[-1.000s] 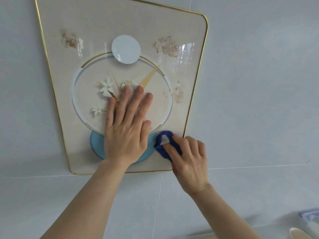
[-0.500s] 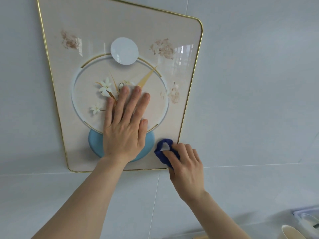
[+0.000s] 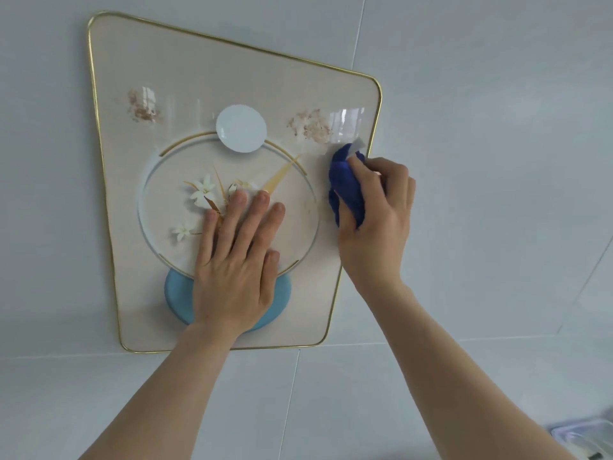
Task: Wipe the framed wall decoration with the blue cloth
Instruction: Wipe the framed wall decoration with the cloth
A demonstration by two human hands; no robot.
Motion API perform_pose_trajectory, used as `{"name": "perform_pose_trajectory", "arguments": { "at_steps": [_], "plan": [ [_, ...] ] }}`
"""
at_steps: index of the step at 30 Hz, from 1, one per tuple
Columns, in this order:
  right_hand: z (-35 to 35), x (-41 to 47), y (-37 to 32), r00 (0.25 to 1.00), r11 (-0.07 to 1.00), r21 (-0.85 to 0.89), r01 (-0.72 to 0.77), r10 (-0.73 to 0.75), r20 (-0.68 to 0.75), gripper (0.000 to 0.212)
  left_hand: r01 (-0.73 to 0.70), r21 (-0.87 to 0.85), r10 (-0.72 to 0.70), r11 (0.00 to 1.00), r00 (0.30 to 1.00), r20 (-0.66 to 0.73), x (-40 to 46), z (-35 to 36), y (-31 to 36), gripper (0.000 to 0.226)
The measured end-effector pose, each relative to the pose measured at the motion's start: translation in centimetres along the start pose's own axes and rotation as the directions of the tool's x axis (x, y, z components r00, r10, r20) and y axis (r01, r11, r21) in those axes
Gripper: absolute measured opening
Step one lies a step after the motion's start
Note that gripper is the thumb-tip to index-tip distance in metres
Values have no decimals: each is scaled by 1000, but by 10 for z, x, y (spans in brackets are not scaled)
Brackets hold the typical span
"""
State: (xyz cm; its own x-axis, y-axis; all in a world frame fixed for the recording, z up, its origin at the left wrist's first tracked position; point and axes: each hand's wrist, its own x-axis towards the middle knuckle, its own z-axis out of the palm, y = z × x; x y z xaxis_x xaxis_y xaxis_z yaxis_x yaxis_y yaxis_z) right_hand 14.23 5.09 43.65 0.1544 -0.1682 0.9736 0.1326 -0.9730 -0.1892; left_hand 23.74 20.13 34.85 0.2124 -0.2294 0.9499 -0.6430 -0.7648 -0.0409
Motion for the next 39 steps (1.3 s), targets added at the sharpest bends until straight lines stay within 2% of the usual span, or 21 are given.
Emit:
{"name": "perform_pose_trajectory", "arguments": {
  "at_steps": [3, 6, 9, 10, 14, 17, 20, 23, 25, 29, 34, 37, 39],
  "plan": [
    [16, -3, 3, 995, 982, -156, 102, -104, -5, 46, -1, 7, 1, 1000, 1000, -16, 0, 2, -1, 59],
    [23, -13, 6, 991, 955, -265, 132, -136, 0, 41, 1, 28, 0, 1000, 1000, -28, -2, 5, 0, 60],
    [29, -25, 0, 980, 943, -265, 200, -191, 57, 57, 9, 39, -8, 999, 1000, -23, -1, 6, 1, 61],
    [31, -30, -1, 972, 937, -258, 235, -224, 73, 57, 11, 34, -11, 999, 1000, -22, -1, 5, 0, 62],
    [35, -36, 6, 947, 907, -279, 316, -321, 27, 29, 11, 1, -11, 1000, 1000, -16, 0, 5, -1, 61],
    [29, -42, 14, 920, 874, -296, 385, -389, 49, 37, 13, 10, -12, 1000, 1000, -21, 0, 4, -1, 61],
    [13, -60, 30, 873, 825, -287, 487, -465, 148, 39, 13, 6, -12, 1000, 1000, -26, -1, 4, -2, 61],
    [1, -63, 44, 857, 815, -268, 513, -471, 209, 40, 12, 5, -12, 1000, 999, -30, 0, 3, -1, 63],
    [0, -56, 42, 891, 850, -271, 451, -415, 182, 40, 16, 7, -16, 1000, 1000, -26, 1, 2, 0, 62],
    [3, -21, 36, 973, 952, -209, 224, -230, -3, 21, 20, 19, -20, 1000, 1000, -19, 0, 0, 1, 61],
    [2, -7, 23, 989, 985, -100, 142, -146, -30, 22, 19, 23, -19, 1000, 1000, -3, 1, 0, 0, 61],
    [-4, 16, 7, 987, 997, 53, -58, 66, -148, 31, 13, 20, -13, 1000, 1000, -2, 1, -1, -1, 61],
    [-6, 36, -2, 969, 976, 174, -130, 162, -186, 33, 14, 16, -14, 1000, 1000, -1, 2, -1, 0, 60]
  ]
}}
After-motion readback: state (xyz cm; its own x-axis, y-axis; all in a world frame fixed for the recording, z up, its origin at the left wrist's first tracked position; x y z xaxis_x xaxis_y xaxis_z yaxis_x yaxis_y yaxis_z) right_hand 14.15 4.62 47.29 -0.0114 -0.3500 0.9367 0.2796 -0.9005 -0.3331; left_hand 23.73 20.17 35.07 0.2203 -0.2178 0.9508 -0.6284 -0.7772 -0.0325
